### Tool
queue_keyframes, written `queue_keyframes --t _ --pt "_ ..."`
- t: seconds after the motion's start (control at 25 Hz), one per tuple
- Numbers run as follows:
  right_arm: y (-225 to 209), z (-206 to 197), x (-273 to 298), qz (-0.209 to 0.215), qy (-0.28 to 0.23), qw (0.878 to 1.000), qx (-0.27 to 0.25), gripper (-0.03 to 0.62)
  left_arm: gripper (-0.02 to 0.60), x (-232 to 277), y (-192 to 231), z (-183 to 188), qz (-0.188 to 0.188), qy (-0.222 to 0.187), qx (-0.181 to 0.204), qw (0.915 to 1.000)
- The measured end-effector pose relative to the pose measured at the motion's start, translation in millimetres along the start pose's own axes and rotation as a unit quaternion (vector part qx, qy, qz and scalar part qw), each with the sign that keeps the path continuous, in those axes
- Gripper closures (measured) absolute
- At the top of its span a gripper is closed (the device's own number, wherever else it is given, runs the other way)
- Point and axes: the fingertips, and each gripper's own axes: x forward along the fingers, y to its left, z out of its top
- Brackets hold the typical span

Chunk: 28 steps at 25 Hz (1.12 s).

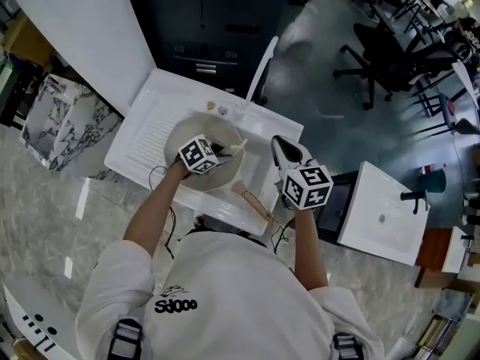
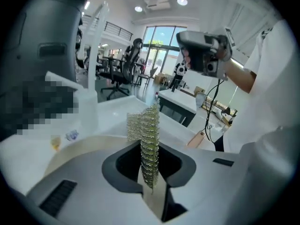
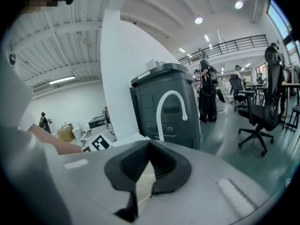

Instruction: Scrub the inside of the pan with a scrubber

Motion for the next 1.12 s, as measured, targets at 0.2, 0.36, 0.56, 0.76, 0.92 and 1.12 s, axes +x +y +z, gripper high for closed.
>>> queue_keyframes --t 0.2,0.36,0.56,0.76,0.92,1.12 --pt "-7.0 43.7 -3.0 -0.017 -0.038 0.999 -0.035 0.585 0.515 -66.9 14.5 46.9 0.069 -0.093 0.018 0.9932" --pt "-8.9 81.9 -6.7 -0.034 -0.063 0.995 -0.071 0.585 0.515 -130.4 29.1 83.0 0.138 -0.160 0.028 0.9770" --pt "-4.2 113.2 -13.3 -0.042 -0.084 0.990 -0.101 0.585 0.514 -199.9 35.7 138.7 0.227 -0.247 0.041 0.9413" --pt "6.3 139.4 -16.8 -0.037 -0.096 0.986 -0.132 0.585 0.514 -246.2 41.3 175.4 0.296 -0.293 0.023 0.9088" --pt "14.2 154.2 -19.2 -0.040 -0.106 0.982 -0.149 0.585 0.512 -267.6 40.7 187.9 0.316 -0.310 0.015 0.8967" --pt "18.9 163.7 -19.1 -0.043 -0.107 0.980 -0.163 0.585 0.512 -282.9 33.8 202.3 0.342 -0.312 0.035 0.8857"
